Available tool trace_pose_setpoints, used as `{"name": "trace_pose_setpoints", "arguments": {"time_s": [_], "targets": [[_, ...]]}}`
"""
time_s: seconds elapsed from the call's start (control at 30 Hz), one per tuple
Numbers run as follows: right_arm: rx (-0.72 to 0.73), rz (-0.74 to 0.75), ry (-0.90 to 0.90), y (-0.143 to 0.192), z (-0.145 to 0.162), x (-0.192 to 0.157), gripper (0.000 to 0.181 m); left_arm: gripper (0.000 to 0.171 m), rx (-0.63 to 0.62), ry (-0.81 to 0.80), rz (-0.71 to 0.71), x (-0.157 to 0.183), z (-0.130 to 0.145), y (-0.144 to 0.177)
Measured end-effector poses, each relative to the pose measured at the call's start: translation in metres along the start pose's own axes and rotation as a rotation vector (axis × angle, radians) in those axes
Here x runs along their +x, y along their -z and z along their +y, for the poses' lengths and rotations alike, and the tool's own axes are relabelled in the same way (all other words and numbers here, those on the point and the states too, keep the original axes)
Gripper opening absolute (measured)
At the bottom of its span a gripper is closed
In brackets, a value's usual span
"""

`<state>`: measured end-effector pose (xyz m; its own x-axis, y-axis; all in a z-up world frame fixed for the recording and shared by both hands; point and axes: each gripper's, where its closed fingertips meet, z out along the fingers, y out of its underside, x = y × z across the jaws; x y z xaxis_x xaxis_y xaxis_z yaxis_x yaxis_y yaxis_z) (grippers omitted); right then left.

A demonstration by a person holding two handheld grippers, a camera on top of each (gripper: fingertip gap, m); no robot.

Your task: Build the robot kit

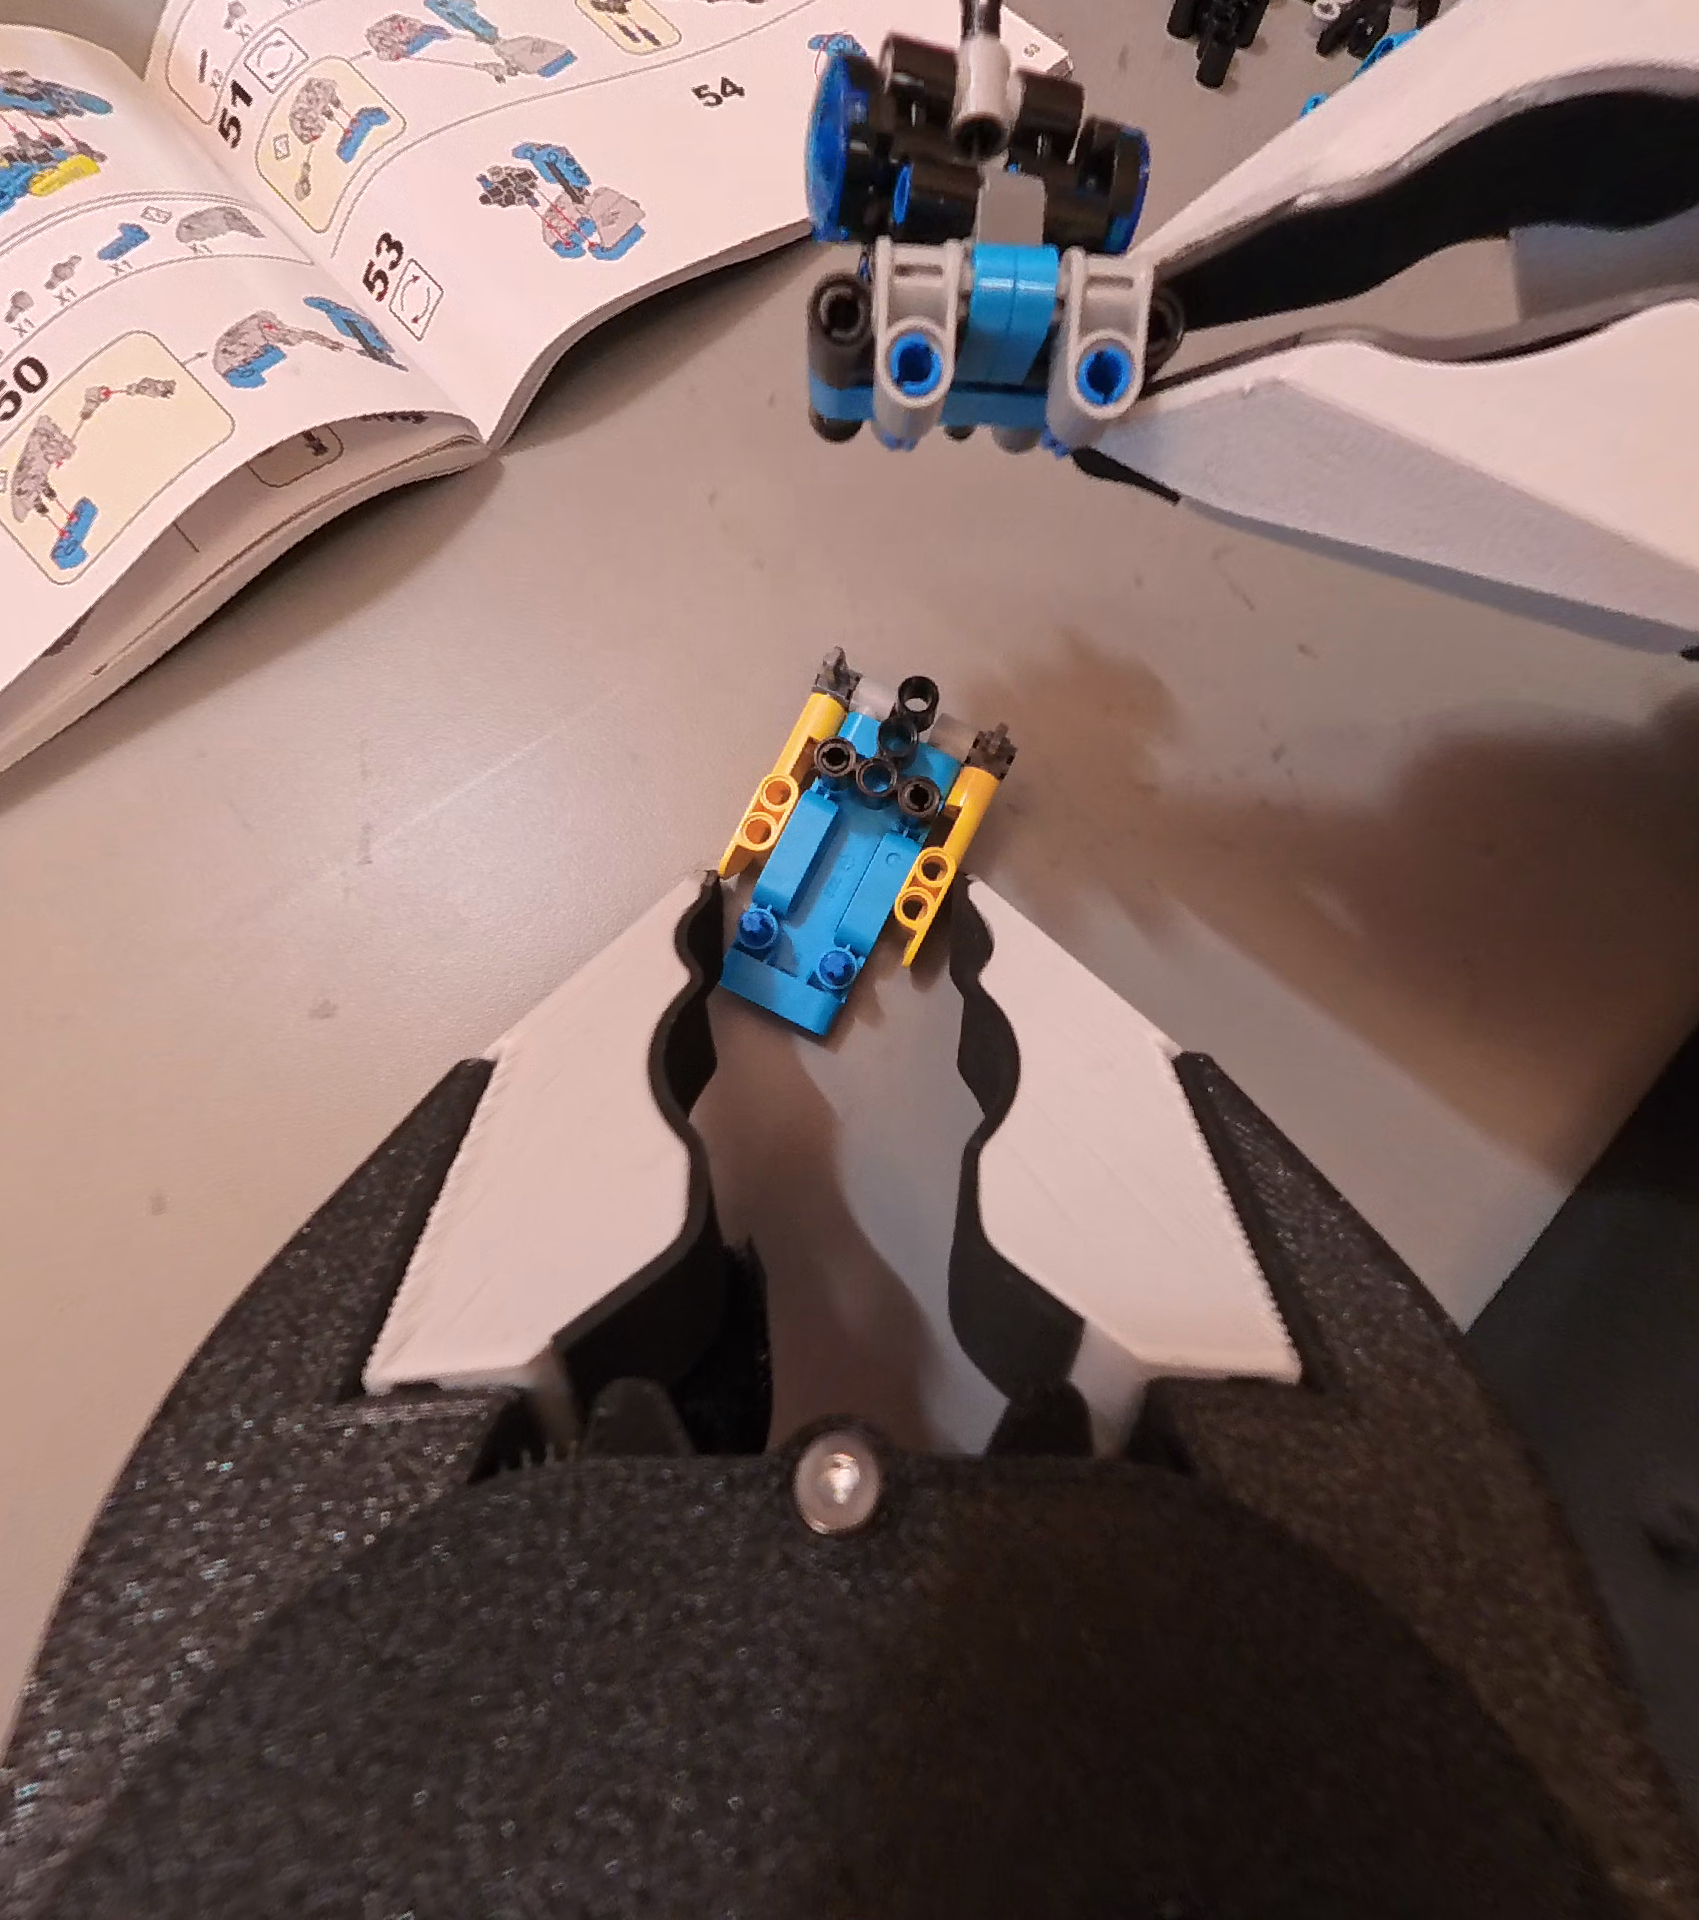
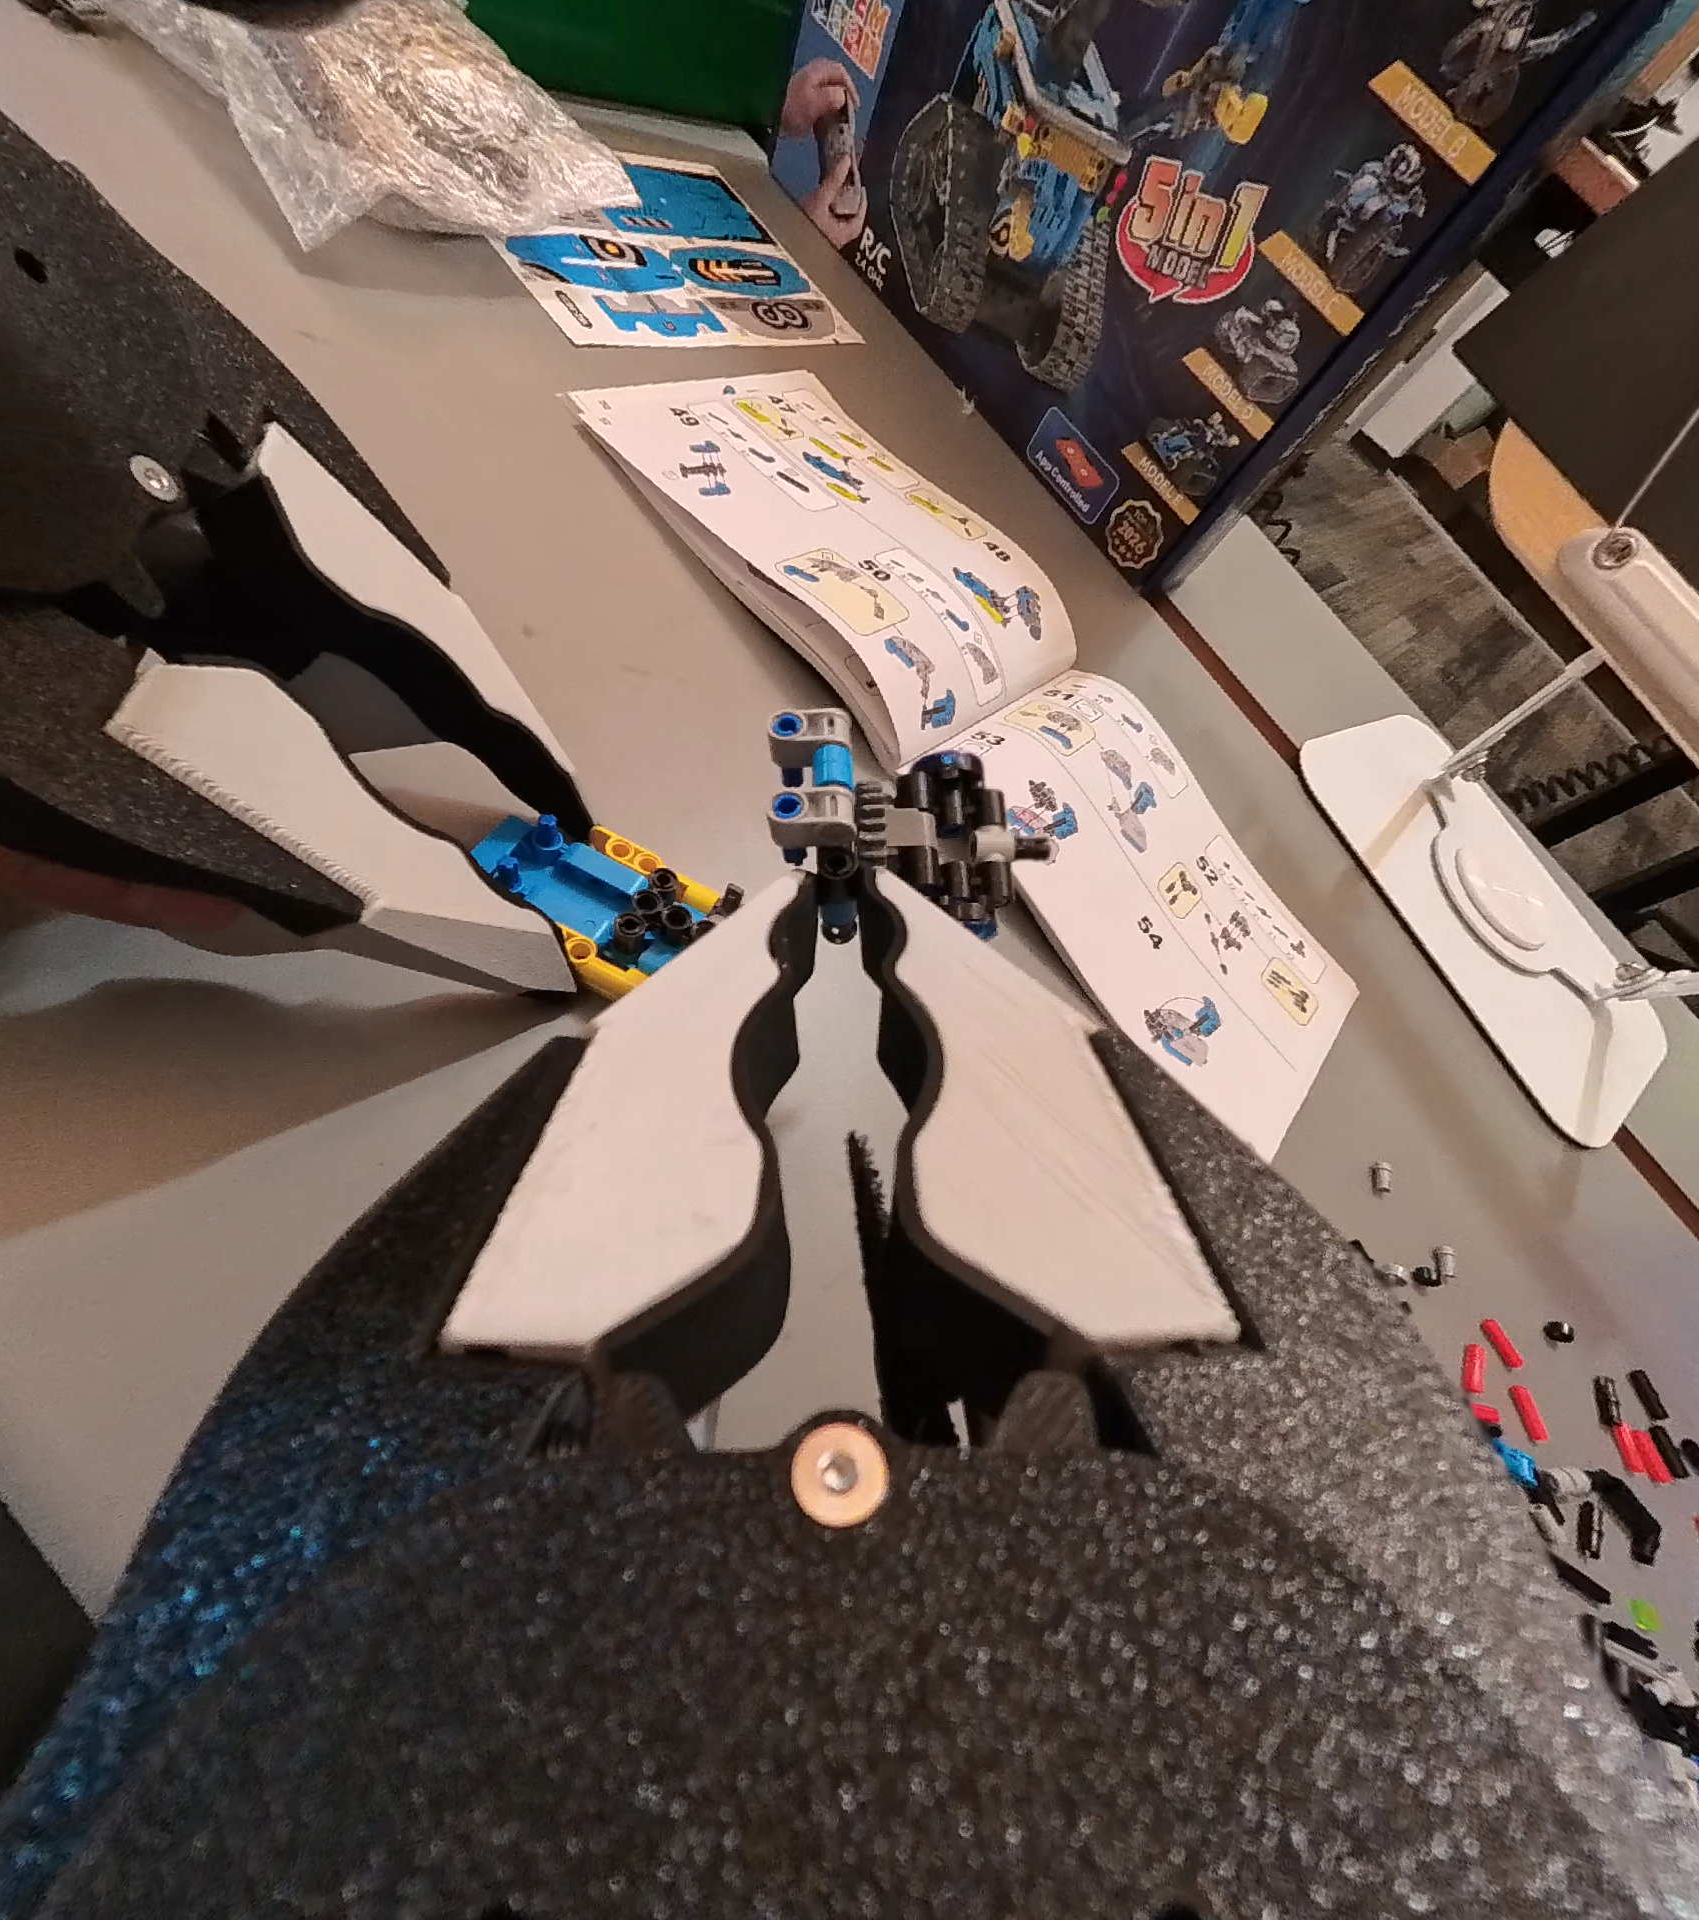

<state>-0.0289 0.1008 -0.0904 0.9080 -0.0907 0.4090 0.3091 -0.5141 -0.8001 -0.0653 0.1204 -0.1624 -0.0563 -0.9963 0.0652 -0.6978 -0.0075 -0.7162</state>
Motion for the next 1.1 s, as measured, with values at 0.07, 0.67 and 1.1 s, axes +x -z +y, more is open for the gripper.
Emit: {"name": "trace_pose_setpoints", "arguments": {"time_s": [0.07, 0.67, 1.1], "targets": [[-0.001, -0.008, 0.000, -0.0005, 0.0001, -0.0019, 0.007, 0.044, 0.000, 0.000, 0.000, 0.0000, 0.0000, 0.0000], [-0.007, -0.039, -0.055, -0.0020, 0.0031, -0.0019, 0.007, 0.044, 0.002, 0.000, 0.002, 0.0000, 0.0001, -0.0002], [-0.008, -0.045, -0.060, -0.0025, 0.0034, -0.0026, 0.007, 0.044, 0.004, 0.004, 0.007, -0.0002, 0.0001, -0.0002]]}}
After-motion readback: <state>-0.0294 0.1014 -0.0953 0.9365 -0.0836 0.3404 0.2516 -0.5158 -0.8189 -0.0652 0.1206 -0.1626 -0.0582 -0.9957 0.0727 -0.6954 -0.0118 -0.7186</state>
